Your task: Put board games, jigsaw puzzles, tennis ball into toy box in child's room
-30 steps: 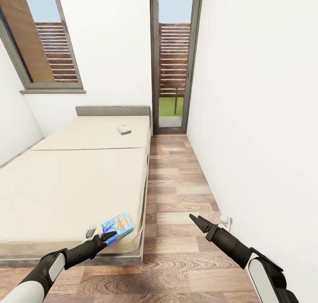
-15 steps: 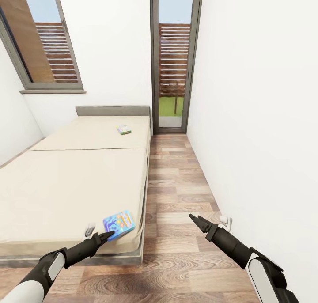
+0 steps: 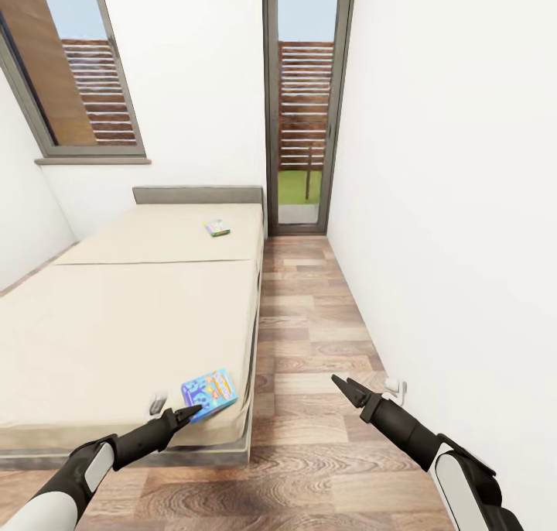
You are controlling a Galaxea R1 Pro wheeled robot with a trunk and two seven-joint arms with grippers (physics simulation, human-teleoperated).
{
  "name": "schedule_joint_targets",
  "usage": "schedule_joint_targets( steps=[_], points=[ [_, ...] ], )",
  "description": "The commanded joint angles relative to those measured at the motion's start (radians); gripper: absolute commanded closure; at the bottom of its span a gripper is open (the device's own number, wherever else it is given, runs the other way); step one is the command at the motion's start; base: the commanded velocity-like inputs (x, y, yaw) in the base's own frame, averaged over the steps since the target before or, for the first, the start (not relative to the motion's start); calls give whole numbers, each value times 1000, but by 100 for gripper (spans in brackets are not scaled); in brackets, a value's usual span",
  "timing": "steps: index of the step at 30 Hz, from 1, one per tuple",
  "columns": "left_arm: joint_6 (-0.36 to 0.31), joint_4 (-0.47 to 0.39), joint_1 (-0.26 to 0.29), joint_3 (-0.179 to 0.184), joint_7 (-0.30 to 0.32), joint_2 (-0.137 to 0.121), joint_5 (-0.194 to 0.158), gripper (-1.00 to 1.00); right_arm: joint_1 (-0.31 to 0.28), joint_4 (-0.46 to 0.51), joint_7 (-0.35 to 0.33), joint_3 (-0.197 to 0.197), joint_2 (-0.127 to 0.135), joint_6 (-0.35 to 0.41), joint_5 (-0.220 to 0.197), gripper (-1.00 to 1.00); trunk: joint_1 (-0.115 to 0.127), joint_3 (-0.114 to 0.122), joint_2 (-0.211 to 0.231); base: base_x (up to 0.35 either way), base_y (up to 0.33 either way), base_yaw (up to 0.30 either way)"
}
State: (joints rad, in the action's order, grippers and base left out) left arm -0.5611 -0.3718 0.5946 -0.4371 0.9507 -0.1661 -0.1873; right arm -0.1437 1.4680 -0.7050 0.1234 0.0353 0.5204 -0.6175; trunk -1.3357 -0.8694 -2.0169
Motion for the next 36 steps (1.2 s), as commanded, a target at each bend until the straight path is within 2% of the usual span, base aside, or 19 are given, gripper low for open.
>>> schedule_joint_targets(
  steps=[1, 5, 6, 11, 12, 14, 20, 24, 26, 27, 28, 31, 35, 36],
  points=[
    [-7, 1, 1, -2, 3, 0, 1, 100, -1, 0, 0, 1, 0, 8, -7, -100, 4, 2, 7, 0, 0, 0],
    [-11, 0, 1, -2, 4, 0, 3, 100, -1, -1, 1, 1, 0, 7, -7, -100, 19, 15, 35, 0, 0, 0],
    [-59, -13, 10, -1, 15, -11, 2, 100, -1, -3, 4, -1, -1, 6, -7, -100, 23, 18, 42, 0, 0, 0],
    [-87, -15, 13, 0, 17, -21, 2, 100, -1, -3, 6, -1, -1, 7, -9, -100, 42, 34, 77, 0, 0, 0],
    [-99, -16, 15, 0, 20, -33, 2, 100, -1, -3, 7, -2, -1, 8, -9, -100, 46, 37, 84, 0, 0, 0],
    [-103, -16, 15, 0, 26, -41, 2, 100, -1, -3, 8, -2, -1, 10, -8, -100, 54, 43, 98, 0, 0, 0],
    [-108, -16, 16, 8, 104, -72, 3, 100, -1, -3, 7, -1, -1, 7, -8, -100, 77, 62, 140, 0, 0, 0],
    [-110, -16, 16, 53, 158, -94, 3, 100, -1, -3, 7, -2, -2, 6, -7, -100, 92, 74, 168, 0, 0, 0],
    [-117, -16, 17, 95, 195, -109, 3, 100, -1, -3, 8, -3, -2, 8, -6, -100, 100, 81, 182, 0, 0, 0],
    [-122, -16, 17, 105, 208, -113, 3, 100, -1, -3, 9, -3, -2, 11, -6, -100, 104, 84, 189, 0, 0, 0],
    [-136, -16, 18, 123, 236, -122, 3, 100, -1, -4, 9, -4, -1, 15, -6, -100, 108, 87, 196, 0, 0, 0],
    [-168, -16, 19, 149, 289, -145, 3, 100, -1, -4, 10, -6, -1, 27, -5, -100, 119, 96, 217, 0, 0, 0],
    [-212, -17, 20, 196, 406, -219, 4, 100, -1, -3, 20, -19, -1, 74, 2, -100, 134, 109, 245, 0, 0, 0],
    [-217, -17, 20, 210, 439, -248, 4, 100, -1, -3, 36, -22, -1, 86, 6, -100, 138, 112, 252, 0, 0, 0]
  ],
)
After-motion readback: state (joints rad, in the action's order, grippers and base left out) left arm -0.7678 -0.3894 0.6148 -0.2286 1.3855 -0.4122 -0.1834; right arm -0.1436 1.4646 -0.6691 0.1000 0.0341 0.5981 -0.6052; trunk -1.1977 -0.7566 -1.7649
